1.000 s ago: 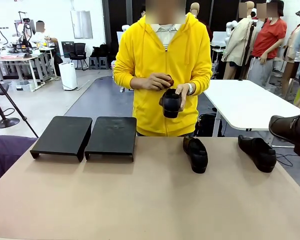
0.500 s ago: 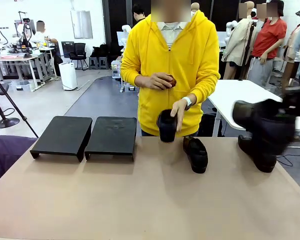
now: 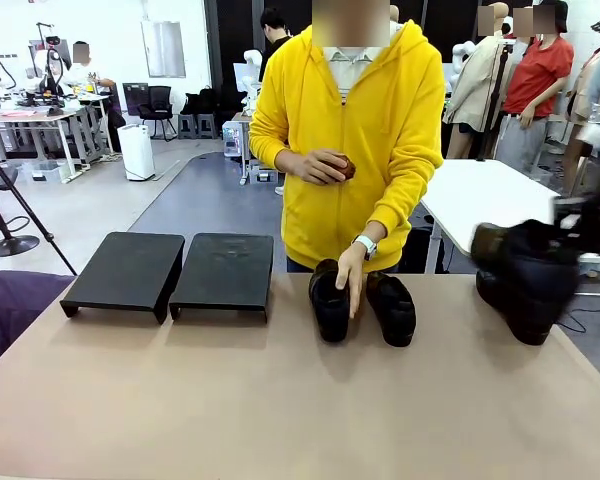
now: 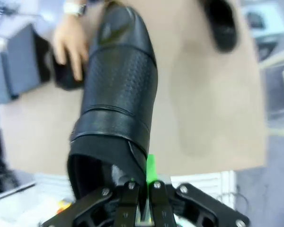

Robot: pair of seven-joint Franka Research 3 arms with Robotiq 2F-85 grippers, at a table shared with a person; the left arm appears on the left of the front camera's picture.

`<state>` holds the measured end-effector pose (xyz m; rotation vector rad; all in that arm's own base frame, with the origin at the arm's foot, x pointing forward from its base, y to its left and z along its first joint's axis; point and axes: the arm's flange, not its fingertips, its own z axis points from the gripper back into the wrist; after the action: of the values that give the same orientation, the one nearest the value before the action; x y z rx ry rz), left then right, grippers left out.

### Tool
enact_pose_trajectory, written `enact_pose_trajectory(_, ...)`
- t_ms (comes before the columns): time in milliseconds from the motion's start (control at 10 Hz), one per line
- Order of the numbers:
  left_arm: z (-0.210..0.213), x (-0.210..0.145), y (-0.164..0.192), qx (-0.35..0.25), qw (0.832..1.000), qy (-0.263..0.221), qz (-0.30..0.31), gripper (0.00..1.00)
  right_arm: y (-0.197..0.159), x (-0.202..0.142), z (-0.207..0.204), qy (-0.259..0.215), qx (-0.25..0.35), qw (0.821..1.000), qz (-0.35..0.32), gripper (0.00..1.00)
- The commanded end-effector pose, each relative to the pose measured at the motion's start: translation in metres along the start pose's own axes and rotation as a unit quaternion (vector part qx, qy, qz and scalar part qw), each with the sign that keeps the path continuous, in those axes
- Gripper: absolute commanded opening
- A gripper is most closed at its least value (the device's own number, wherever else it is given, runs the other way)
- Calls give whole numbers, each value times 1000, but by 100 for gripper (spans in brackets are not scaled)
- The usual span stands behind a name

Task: Organize the shoes by placing them on the stand.
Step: Pick up one Shoe and place it in the middle of the table.

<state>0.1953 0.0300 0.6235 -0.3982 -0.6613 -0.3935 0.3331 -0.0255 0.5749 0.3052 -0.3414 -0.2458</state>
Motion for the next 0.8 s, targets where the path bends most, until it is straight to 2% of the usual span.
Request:
enact_pose_trajectory(0, 1, 0, 1, -5, 1000, 0, -4, 100, -44, -19, 37, -13, -21, 999, -23, 0)
enact_pose_trajectory(200, 1, 0, 1, -5, 1000, 0, -4, 100, -65, -36, 40, -10, -21, 999, -47, 0)
enact_pose_trajectory(300, 1, 0, 1, -5, 1000, 0, -4, 100, -62, -41, 36, -12, -14, 999, -48, 0)
enact_pose_trajectory(500, 1, 0, 1, -5, 1000, 0, -4, 100, -22, -54, 33, -27, -19, 997, -76, 0)
enact_pose_trajectory(700, 1, 0, 1, -5, 1000, 0, -4, 100, 34, -70, 35, -21, -19, 999, -40, 0)
